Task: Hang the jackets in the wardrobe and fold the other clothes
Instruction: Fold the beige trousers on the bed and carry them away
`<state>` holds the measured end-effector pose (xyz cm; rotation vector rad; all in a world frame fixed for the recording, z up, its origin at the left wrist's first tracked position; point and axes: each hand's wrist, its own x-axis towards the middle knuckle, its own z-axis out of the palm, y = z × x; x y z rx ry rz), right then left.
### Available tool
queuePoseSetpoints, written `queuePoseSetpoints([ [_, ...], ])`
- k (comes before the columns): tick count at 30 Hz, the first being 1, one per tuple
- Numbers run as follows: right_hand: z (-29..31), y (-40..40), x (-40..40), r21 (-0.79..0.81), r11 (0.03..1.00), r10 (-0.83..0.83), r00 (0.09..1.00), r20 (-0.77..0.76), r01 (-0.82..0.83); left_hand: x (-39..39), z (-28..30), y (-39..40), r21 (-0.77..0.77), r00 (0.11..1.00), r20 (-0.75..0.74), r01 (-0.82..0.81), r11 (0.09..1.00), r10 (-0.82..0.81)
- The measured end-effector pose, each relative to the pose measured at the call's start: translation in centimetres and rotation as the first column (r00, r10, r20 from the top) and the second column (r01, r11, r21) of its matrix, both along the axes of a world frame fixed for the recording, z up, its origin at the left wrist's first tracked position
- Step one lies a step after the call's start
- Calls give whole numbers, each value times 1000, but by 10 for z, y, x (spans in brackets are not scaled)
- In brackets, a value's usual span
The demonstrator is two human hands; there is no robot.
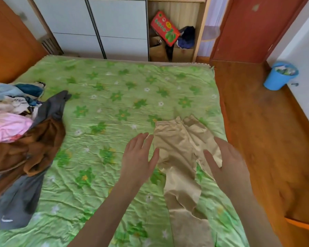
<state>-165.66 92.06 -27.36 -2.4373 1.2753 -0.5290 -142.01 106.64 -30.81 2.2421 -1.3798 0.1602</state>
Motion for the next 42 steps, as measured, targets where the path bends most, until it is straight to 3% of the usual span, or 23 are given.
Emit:
queuePoseSetpoints([
  [7, -80, -104, 61, -93, 993, 61, 997, -45, -65, 45, -76, -96, 16, 999, 53, -3, 1000, 2],
  [14, -181, -187, 99, -91, 992, 76, 987, -143, -89, 79, -173, -178, 45, 999, 44, 2, 999, -4],
  [22, -310, -280, 135, 190, 980, -28, 986, -162, 59, 116, -300, -255, 260, 999, 9, 35, 965, -39],
  [25, -351, -322, 151, 224, 974, 28, 969, -244, 28, 132, -346, -286, 377, 997, -69, -13, 926, 42],
  [28, -378, -366, 167, 227, 971, -9, 963, -269, 73, 143, -384, -310, 429, 956, -190, -124, 895, 223],
  [31, -402, -395, 180, 283, 945, -70, 947, -314, 164, 147, -403, -326, 343, 839, -355, -293, 892, 412],
  [33, -417, -402, 185, 388, 894, -97, 943, -317, 222, 150, -402, -333, 275, 678, -552, -401, 874, 485],
  [36, -423, -400, 189, 481, 833, -211, 961, -179, 273, 162, -398, -333, 241, 414, -790, -467, 851, 451],
  [39, -402, -389, 188, 531, 819, -249, 968, -9, 216, 171, -387, -322, 225, 188, -912, -511, 829, 364],
  [42, -368, -374, 174, 492, 861, -206, 973, 107, 128, 169, -357, -302, 228, 95, -938, -552, 802, 332],
])
